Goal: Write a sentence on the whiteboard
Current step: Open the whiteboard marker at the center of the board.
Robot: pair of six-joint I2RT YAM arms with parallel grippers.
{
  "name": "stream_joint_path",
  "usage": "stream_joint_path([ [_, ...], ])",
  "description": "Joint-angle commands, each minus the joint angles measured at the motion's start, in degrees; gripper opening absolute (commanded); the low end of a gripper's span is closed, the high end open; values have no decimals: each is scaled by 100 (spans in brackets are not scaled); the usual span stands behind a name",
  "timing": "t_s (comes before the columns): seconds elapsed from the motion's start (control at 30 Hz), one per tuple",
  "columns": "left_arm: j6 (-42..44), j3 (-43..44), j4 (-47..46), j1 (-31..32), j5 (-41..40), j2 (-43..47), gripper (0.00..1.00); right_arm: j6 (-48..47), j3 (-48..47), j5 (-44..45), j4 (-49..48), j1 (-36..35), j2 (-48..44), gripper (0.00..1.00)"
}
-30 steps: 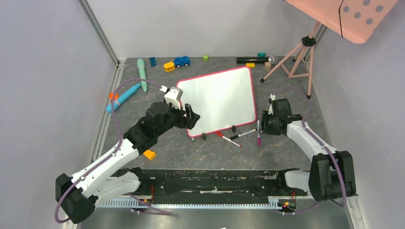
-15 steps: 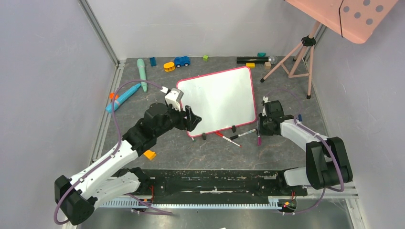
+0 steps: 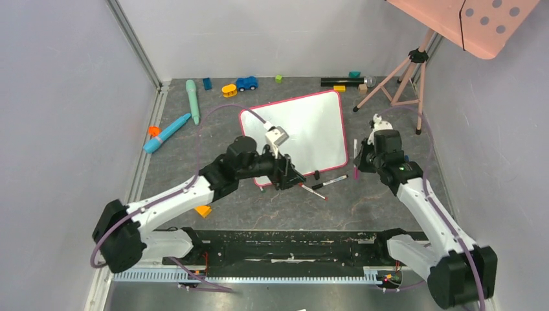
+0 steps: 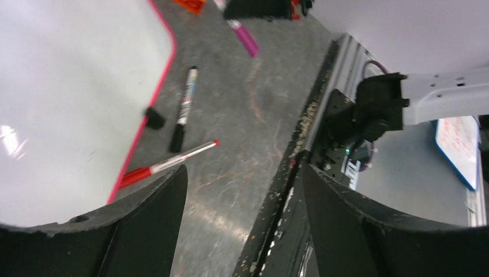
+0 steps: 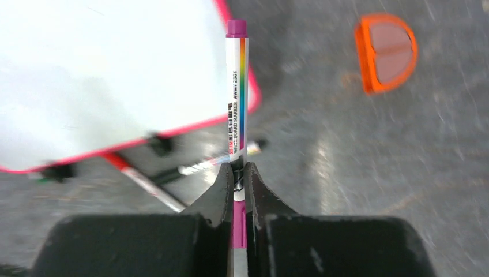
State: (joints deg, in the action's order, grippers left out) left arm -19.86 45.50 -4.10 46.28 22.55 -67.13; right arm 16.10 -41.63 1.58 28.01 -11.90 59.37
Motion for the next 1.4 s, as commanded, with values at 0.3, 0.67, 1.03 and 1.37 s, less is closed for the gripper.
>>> stream_joint_path([
  [0.3,-243,1235,-2420,377,979,-1542,79,1572,-210,-2835,-3289,-5,-1149,0],
  [0.67,-785,1406,-2892,382,875,-1900,69,2124,233,-3325,-4415,-58,-1500,0],
  [1.03,-1177,1401,-3370,477,700,-2029,40,2192,287,-3690,-4348,-62,-1700,0],
  [1.37,-766,1686,-2962,677,217,-2062,5,1730,-108,-3803,-3727,-88,-1620,7],
])
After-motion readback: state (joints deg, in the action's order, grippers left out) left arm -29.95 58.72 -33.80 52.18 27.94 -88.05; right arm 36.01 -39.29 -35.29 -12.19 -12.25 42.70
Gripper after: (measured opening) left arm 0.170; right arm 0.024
